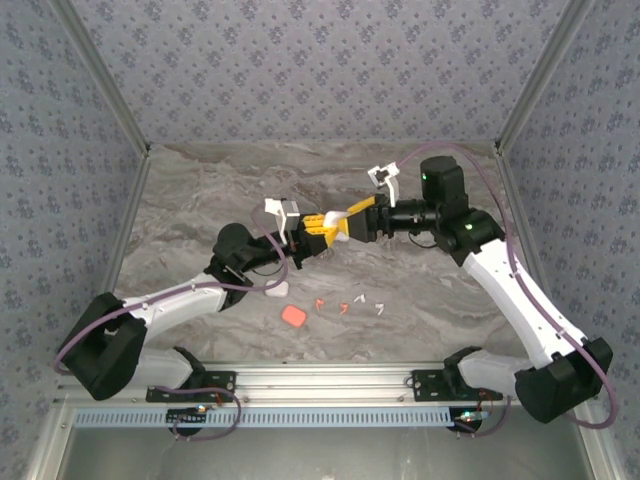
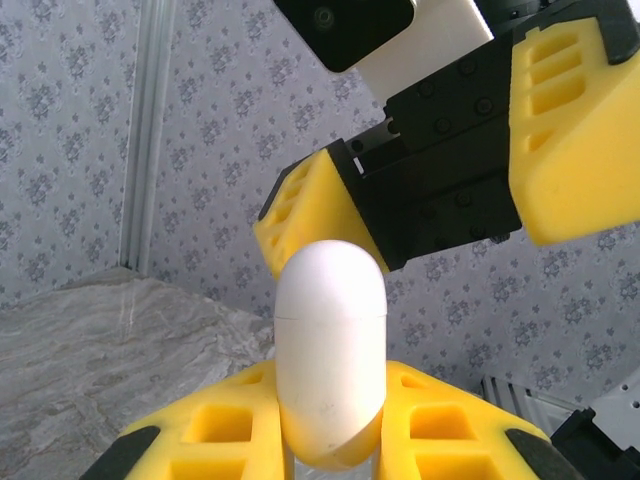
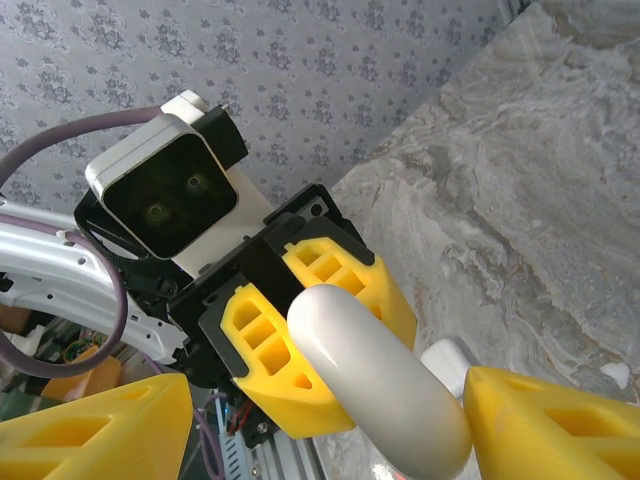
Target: Insert the wireless bluetooth earbuds into the charging case
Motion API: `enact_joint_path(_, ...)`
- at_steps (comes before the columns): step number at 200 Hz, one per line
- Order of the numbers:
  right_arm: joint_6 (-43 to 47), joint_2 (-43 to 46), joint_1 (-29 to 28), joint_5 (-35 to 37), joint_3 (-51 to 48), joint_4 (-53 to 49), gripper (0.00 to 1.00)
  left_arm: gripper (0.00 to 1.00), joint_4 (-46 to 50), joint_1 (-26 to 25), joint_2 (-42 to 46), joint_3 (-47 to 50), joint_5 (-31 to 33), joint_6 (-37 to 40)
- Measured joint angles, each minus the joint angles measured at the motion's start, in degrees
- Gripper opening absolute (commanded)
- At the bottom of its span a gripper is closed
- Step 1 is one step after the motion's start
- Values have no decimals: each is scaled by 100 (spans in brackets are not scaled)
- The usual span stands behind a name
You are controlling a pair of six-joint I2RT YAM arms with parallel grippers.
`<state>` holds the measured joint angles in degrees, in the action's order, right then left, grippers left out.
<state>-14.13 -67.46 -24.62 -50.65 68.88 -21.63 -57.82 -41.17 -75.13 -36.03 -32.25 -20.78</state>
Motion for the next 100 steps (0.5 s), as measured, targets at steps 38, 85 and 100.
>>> enact_joint_path(38, 66, 122, -2, 188, 0, -20, 76, 0, 35, -15, 20, 0, 15, 2)
enact_joint_path(85, 249, 216, 101, 1231, -7, -415, 100, 0, 494, -11, 46, 0, 229, 81)
enact_joint_path(100, 278, 369, 175, 1742, -50, -452, 99, 0, 774, 2, 46, 0, 365, 85)
